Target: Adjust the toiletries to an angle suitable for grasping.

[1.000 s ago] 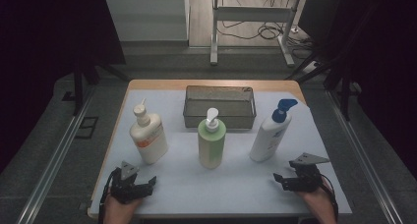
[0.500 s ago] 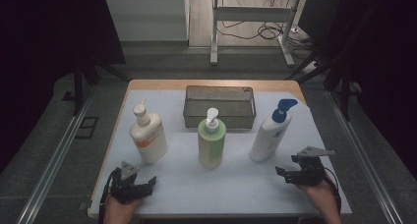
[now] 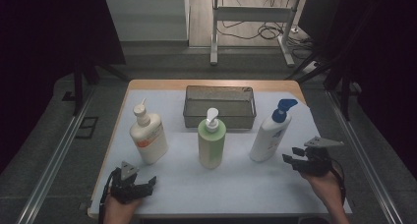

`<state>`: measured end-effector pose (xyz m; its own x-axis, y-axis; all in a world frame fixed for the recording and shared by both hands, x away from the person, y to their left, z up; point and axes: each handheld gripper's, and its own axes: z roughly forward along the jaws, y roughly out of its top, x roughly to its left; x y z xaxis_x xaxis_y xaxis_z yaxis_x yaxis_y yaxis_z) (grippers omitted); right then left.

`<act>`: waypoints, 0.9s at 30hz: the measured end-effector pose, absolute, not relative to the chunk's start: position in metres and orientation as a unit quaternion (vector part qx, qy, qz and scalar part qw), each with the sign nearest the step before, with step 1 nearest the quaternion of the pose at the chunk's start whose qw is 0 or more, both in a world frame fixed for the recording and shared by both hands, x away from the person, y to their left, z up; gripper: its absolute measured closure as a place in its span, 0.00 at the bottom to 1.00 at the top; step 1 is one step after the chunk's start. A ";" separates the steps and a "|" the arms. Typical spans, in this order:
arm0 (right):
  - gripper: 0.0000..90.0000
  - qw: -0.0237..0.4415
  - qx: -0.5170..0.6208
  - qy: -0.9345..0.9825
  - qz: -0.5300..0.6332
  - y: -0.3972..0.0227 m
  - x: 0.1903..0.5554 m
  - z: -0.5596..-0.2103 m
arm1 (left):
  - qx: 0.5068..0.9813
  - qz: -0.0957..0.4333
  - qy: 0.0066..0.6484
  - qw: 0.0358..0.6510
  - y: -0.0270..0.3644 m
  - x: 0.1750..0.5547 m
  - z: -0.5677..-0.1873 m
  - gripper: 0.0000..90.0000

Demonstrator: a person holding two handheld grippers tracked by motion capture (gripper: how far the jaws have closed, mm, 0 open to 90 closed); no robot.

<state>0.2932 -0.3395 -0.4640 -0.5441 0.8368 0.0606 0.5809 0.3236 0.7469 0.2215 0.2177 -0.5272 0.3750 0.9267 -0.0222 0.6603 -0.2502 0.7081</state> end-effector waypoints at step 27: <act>0.99 0.156 0.467 0.770 0.405 -0.340 0.356 -0.460 | 0.764 0.206 0.519 0.324 0.218 0.221 -0.527 0.14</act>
